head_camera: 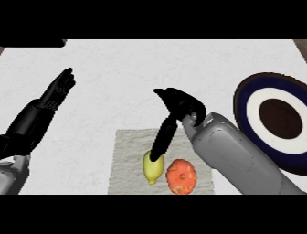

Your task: Pick the lemon from the placemat and place it in the plate

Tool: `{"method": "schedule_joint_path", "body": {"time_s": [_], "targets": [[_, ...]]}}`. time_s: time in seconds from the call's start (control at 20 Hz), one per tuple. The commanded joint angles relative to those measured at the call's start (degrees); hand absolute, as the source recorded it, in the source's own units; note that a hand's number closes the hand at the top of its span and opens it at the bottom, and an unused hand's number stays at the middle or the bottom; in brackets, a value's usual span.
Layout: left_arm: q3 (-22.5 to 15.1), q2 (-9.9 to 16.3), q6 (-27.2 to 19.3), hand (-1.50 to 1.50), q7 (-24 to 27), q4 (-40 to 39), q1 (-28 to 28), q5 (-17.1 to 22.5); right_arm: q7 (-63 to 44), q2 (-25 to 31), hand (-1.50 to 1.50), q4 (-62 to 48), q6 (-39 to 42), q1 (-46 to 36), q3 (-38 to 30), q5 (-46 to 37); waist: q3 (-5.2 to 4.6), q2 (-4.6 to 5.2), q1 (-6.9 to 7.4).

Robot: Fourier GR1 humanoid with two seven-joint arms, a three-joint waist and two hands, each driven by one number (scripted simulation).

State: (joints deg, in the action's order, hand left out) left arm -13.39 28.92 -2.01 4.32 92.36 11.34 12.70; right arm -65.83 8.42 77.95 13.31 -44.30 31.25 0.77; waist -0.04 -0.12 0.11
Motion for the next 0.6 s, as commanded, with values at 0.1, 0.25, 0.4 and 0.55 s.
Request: {"method": "schedule_joint_path", "body": {"time_s": [0.1,0.25,0.4,0.55], "targets": [[0.8,-1.2,0.8,0.0,1.7,-1.2,-0.4,-1.2,-9.3,-2.2,-1.5,-2.0,4.4,-0.5,2.9,0.9,-0.01,-0.02,0.08],[0.4,-0.9,0.2,0.0,-3.3,3.5,-0.7,-1.4,-7.0,-1.0,-1.5,-2.0,4.3,3.5,4.4,0.9,0.04,-0.18,0.1],[-0.2,-3.2,0.4,0.0,0.6,-2.5,1.2,-4.1,-6.3,-3.6,-1.5,-4.8,4.6,2.6,6.0,0.0,0.0,0.08,-0.25],[2.4,-2.3,3.0,0.0,0.6,-2.9,1.3,-1.4,-1.8,-3.3,-1.5,-7.9,4.6,6.2,7.9,-1.1,0.01,0.18,-0.09]]}}
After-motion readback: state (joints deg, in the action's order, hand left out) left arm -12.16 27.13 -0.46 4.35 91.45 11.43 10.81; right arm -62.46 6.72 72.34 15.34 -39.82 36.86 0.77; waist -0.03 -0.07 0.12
